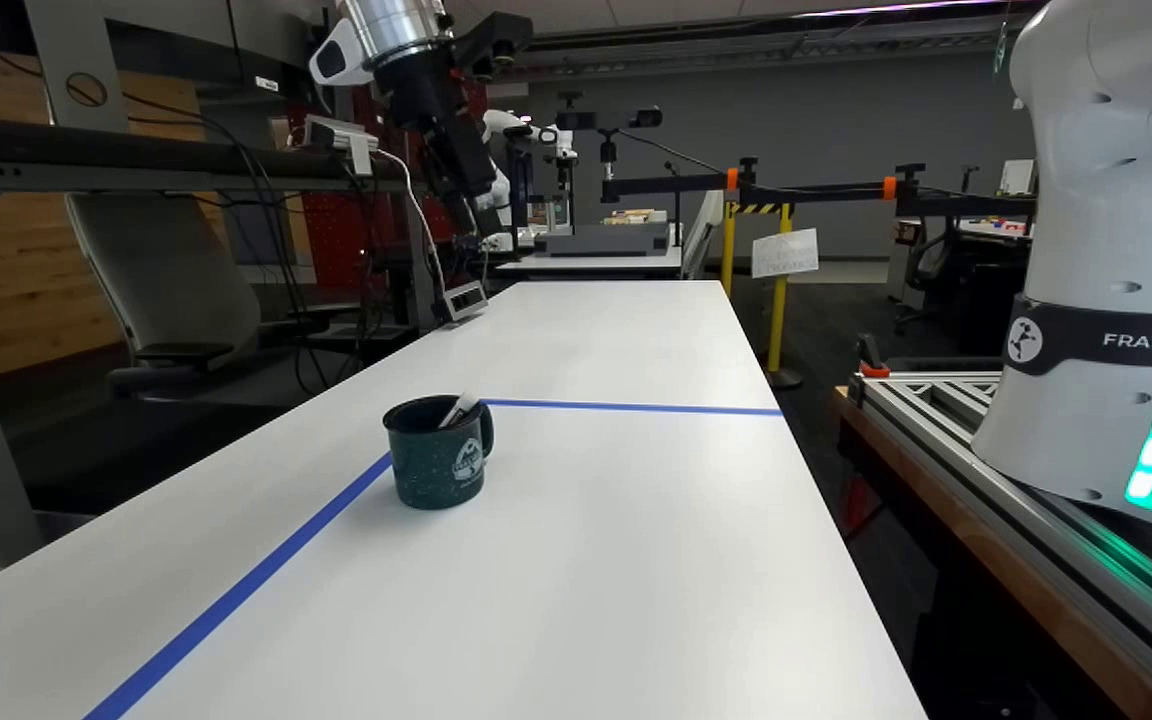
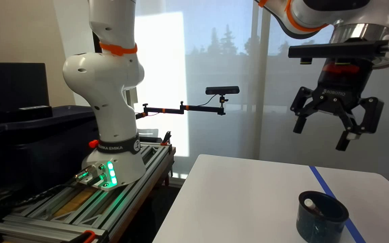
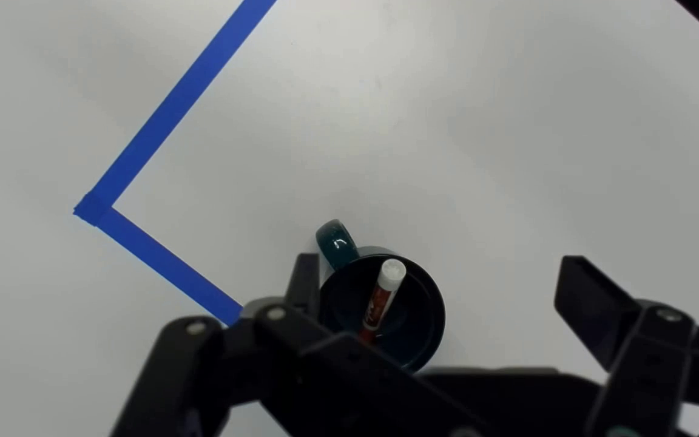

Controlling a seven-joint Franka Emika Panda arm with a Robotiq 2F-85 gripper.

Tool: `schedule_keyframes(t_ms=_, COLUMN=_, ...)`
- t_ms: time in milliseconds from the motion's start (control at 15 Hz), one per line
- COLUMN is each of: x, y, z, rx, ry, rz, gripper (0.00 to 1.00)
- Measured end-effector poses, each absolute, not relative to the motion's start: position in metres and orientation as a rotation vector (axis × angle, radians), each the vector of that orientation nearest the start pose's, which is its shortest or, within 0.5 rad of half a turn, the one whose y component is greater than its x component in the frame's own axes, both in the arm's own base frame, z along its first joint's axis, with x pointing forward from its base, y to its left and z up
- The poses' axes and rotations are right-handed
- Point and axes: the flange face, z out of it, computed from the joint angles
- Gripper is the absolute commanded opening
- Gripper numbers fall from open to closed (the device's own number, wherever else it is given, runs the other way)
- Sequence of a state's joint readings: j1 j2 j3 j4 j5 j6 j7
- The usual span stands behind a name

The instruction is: Remove the marker from the mug

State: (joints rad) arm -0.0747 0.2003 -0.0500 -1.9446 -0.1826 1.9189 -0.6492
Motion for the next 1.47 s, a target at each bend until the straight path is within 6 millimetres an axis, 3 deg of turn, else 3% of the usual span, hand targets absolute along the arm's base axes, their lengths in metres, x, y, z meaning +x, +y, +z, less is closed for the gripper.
schedule_keyframes(t_ms=800, x=0.605, y=-0.076, z=0.287, rx=-3.001, ry=-0.953, rz=0.546, gripper=1.00)
schedule_keyframes(t_ms=1400, x=0.637, y=-0.058, z=0.262, rx=-3.007, ry=-0.905, rz=0.559, gripper=1.00)
schedule_keyframes(t_ms=1467, x=0.639, y=-0.054, z=0.259, rx=-3.000, ry=-0.913, rz=0.563, gripper=0.89)
